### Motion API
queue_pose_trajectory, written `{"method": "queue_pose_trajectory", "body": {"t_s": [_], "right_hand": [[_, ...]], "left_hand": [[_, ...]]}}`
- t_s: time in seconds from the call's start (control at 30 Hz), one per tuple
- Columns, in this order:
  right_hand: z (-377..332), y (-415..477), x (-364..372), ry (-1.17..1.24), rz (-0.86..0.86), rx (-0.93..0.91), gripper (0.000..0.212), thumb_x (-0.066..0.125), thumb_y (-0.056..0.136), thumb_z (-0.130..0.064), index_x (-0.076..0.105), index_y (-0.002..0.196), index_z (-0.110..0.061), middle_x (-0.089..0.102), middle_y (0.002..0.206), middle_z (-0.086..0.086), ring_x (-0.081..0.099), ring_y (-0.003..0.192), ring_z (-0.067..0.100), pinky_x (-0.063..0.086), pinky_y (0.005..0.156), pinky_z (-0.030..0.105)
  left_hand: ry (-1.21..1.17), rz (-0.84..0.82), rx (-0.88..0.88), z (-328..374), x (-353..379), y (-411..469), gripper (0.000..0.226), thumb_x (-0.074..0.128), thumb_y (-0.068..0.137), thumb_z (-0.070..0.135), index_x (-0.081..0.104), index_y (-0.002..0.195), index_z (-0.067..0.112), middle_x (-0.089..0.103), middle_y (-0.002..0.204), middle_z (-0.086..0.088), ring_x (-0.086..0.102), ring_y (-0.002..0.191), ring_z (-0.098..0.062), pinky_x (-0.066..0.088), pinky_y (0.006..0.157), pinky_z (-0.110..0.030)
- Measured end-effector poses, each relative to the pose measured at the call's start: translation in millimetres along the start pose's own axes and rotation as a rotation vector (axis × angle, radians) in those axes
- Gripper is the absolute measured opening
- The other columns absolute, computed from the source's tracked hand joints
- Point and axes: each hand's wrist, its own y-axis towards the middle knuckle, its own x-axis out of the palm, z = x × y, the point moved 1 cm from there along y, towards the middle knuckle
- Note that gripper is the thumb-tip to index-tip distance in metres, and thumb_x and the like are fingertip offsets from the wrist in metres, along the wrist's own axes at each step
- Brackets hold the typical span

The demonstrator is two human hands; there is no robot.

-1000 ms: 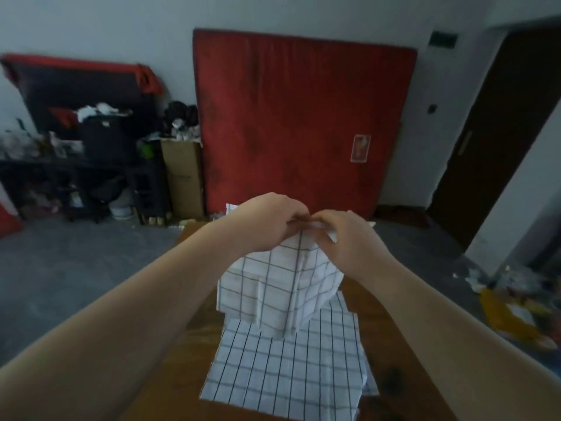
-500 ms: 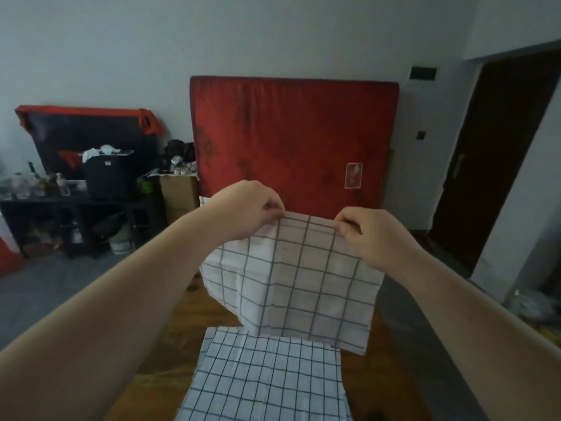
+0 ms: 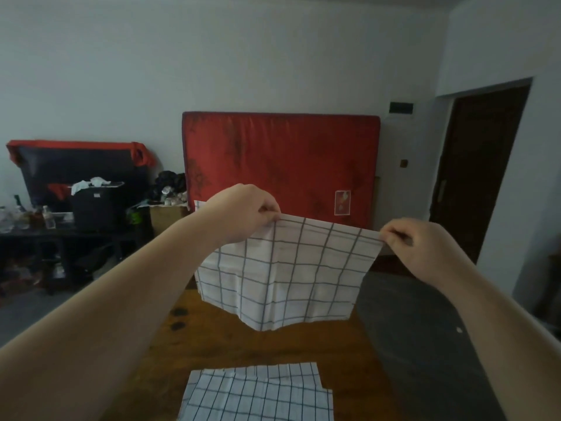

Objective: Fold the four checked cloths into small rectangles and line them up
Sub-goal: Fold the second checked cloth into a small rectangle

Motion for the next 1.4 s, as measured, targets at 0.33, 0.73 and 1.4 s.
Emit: {"method": "queue_pose_trajectory", "body": {"t_s": [0.33, 0.73, 1.4], "right_hand": [[-99.0, 24.2, 16.2, -0.061, 0.104, -0.260, 0.037, 0.054, 0.100, -0.047, 0.060, 0.131, -0.028, 0.064, 0.122, -0.013, 0.059, 0.111, 0.006, 0.051, 0.095, 0.029], [-125.9, 58.0, 38.5, -0.059, -0.054, -0.216, 0.021, 0.055, 0.103, -0.033, 0.065, 0.084, -0.037, 0.064, 0.065, -0.015, 0.059, 0.056, 0.001, 0.038, 0.053, 0.022], [-122.7, 66.5, 71.9, 0.037, -0.042, -0.161, 0.023, 0.049, 0.105, -0.021, 0.072, 0.106, -0.028, 0.069, 0.074, -0.010, 0.064, 0.059, 0.012, 0.055, 0.056, 0.035]], "left_hand": [[0.163, 0.017, 0.103, 17.2, -13.6, 9.7, 0.025, 0.055, 0.101, 0.042, 0.073, 0.113, 0.031, 0.069, 0.101, 0.012, 0.062, 0.091, -0.011, 0.053, 0.083, -0.034], [0.115, 0.026, 0.041, -42.7, -27.8, -11.1, 0.024, 0.054, 0.102, 0.040, 0.074, 0.114, 0.032, 0.072, 0.106, 0.014, 0.064, 0.095, -0.010, 0.052, 0.089, -0.032], [-0.538, -0.255, -0.025, -68.8, -36.5, -55.0, 0.050, 0.039, 0.101, 0.050, 0.074, 0.108, 0.015, 0.079, 0.090, 0.000, 0.075, 0.085, -0.017, 0.059, 0.084, -0.034]]}}
